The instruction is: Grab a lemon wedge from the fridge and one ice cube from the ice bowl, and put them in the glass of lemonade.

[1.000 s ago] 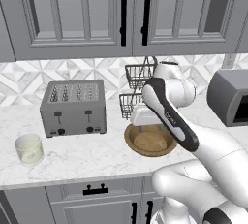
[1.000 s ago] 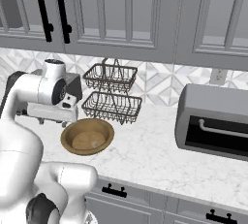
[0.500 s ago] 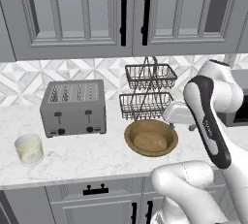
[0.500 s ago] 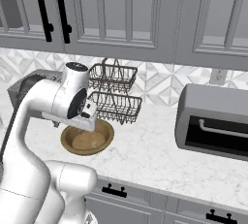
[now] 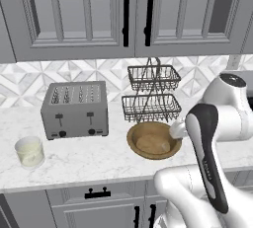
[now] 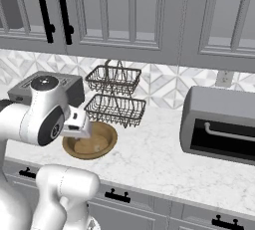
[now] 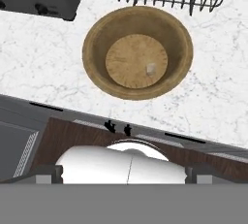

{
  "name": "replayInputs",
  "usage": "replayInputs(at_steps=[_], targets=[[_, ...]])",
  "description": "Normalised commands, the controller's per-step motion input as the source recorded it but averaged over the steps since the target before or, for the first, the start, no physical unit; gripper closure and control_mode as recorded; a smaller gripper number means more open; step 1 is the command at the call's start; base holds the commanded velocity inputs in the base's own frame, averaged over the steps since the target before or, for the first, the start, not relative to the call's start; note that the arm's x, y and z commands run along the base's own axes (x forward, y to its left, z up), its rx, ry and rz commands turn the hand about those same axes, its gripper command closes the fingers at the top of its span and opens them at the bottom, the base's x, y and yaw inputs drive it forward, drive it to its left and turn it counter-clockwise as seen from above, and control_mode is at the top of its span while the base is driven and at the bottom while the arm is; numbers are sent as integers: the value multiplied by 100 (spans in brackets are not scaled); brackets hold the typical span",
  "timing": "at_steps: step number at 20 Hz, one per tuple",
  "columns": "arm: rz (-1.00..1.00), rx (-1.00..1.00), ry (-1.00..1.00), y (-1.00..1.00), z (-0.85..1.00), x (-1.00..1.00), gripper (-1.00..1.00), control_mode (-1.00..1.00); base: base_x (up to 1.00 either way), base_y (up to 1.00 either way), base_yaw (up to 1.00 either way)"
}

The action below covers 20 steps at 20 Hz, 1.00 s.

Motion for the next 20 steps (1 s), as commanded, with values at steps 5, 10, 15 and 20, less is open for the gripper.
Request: replayInputs(at_steps=[5,10,15,20], targets=[[0,0,-5,-5,7,-2,-100,-100,0,0,0],[0,0,0,0,0,0,-100,100,-4,0,0],[0,0,0,0,0,0,-100,100,-99,-26,-7],[0,0,0,0,0,0,-100,100,-100,-37,-17]])
